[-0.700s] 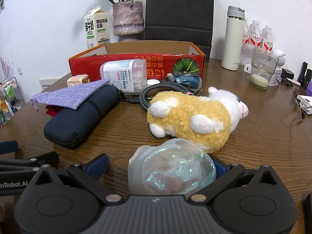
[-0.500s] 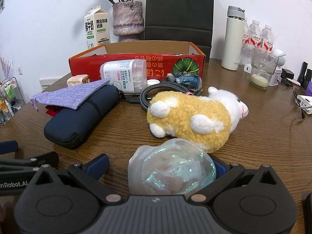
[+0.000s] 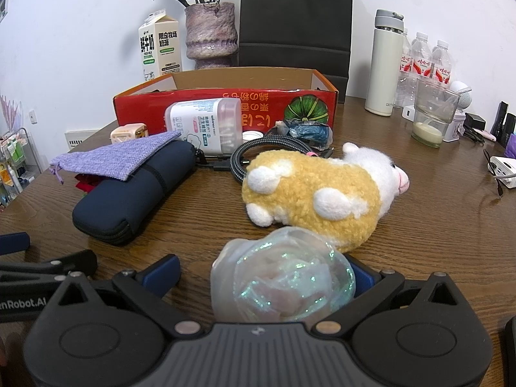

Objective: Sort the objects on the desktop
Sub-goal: 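Move the right tool to the iridescent plastic bag while the left tool approaches the white tissue, then close the right tool on the plastic bag while the left tool grasps the tissue ball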

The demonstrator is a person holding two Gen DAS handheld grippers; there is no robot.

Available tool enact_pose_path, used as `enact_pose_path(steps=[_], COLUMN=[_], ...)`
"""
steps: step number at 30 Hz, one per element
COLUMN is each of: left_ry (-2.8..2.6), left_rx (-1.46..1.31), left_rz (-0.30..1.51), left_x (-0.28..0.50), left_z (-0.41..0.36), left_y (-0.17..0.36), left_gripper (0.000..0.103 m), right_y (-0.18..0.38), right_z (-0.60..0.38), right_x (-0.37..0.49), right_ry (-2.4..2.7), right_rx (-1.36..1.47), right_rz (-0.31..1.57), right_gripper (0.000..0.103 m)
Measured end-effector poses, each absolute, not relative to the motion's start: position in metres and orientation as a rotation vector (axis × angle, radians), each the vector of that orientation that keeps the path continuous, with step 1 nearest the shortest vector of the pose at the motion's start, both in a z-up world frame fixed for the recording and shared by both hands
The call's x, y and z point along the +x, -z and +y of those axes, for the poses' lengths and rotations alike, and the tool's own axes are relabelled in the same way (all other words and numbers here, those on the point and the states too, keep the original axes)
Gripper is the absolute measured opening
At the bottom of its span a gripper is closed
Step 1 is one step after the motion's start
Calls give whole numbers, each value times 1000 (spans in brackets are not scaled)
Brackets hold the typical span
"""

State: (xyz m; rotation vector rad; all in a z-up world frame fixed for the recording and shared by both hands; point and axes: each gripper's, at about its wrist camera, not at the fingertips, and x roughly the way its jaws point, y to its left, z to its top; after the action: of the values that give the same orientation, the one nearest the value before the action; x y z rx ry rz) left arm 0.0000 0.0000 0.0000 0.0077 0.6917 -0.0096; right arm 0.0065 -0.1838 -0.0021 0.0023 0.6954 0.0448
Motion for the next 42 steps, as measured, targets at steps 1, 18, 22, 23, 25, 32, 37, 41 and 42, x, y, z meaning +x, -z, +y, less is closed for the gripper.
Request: enact_pose_path(steps=[1, 18, 22, 23, 25, 32, 37, 41, 42], left_ry=[10, 36, -28, -29, -32, -51, 27, 32, 8], left_rx=[8, 55, 55, 47, 13, -63, -96, -70, -70], left_rz=[692, 584, 604, 610, 613, 661, 647, 617, 608], left_x=[0, -63, -71, -70, -65, -46, -48, -54, -54], left_z=[0, 48, 90, 99, 111, 124, 114, 103, 104], left_y=[0, -30, -25, -25, -24, -12, -13, -23, -26], left_gripper=[103, 99, 91, 86, 71, 24, 4, 6, 12], right_y=[2, -16, -22, -22, -19, -19, -24, -37, -41], right_z=[-184, -198, -200, -200, -197, -200, -208, -216, -218], right_x=[6, -48, -67, -65, -58, -47, -54, -67, -70], right_ry=[-45, -67, -88, -107, -91, -13, -34, -38, -41], right_rx=[2, 39, 82, 83, 78, 47, 71, 94, 104], right_rz=[695, 538, 458, 470, 505, 502, 479, 427, 416], right_gripper=[103, 103, 103, 103, 103, 69, 24, 23, 23])
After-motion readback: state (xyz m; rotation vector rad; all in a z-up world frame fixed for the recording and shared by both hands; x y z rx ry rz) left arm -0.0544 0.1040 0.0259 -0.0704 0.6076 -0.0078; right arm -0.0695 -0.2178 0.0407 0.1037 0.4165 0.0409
